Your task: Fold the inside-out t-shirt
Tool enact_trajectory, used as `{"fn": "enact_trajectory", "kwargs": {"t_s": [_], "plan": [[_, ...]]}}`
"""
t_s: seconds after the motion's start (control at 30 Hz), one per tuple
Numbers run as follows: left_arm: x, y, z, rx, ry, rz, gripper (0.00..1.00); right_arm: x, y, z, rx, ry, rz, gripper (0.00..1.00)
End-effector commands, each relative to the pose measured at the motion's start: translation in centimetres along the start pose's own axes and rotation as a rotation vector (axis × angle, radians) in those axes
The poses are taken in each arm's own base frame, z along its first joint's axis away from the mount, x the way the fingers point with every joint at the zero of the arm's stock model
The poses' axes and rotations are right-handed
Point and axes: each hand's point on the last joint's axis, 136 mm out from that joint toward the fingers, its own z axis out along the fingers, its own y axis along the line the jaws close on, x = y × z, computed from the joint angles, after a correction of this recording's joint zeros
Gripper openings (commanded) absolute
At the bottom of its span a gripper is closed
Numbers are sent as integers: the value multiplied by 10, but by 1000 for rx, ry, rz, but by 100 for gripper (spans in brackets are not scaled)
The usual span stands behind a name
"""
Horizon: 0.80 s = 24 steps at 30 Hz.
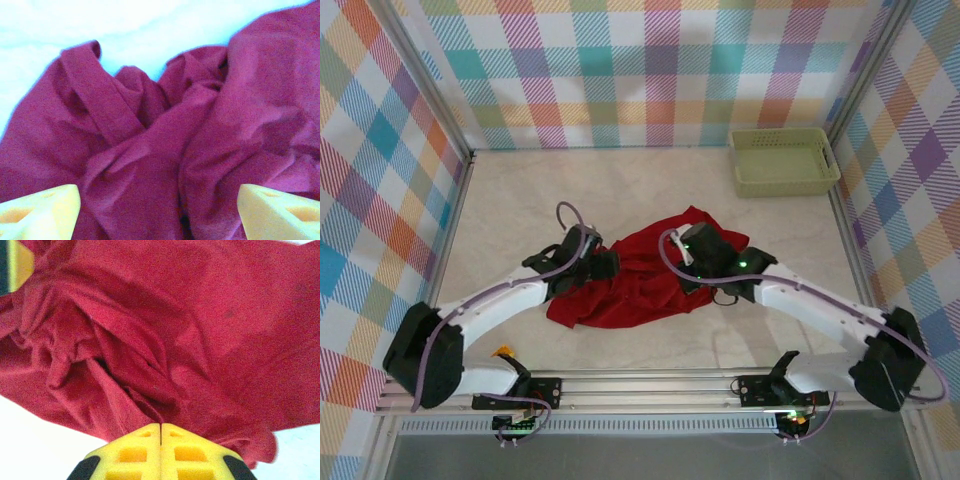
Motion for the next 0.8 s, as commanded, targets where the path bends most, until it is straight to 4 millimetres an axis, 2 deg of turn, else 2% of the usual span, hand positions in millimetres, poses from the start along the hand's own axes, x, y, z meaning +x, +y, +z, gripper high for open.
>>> {"fn": "enact_trajectory", "kwargs": {"t_s": [0.0, 0.17, 0.33, 0.47, 0.6, 0.77], "plan": [[2, 34, -17, -107, -2, -33, 84, -10, -32, -20, 88, -112, 126, 0], [24, 65, -24, -205, 69, -73, 85, -15, -36, -39, 51, -226, 172, 0], [54, 80, -24, -251, 162, -95, 85, -17, -45, -55, 66, -325, 207, 0], [69, 86, -23, -276, 223, -92, 83, -14, -49, -49, 74, -292, 226, 0], [79, 76, -19, -225, 281, -80, 79, -11, -55, -40, 113, -244, 239, 0], [92, 61, -10, -186, 356, -14, 77, -13, -67, -39, 140, -241, 285, 0]]}}
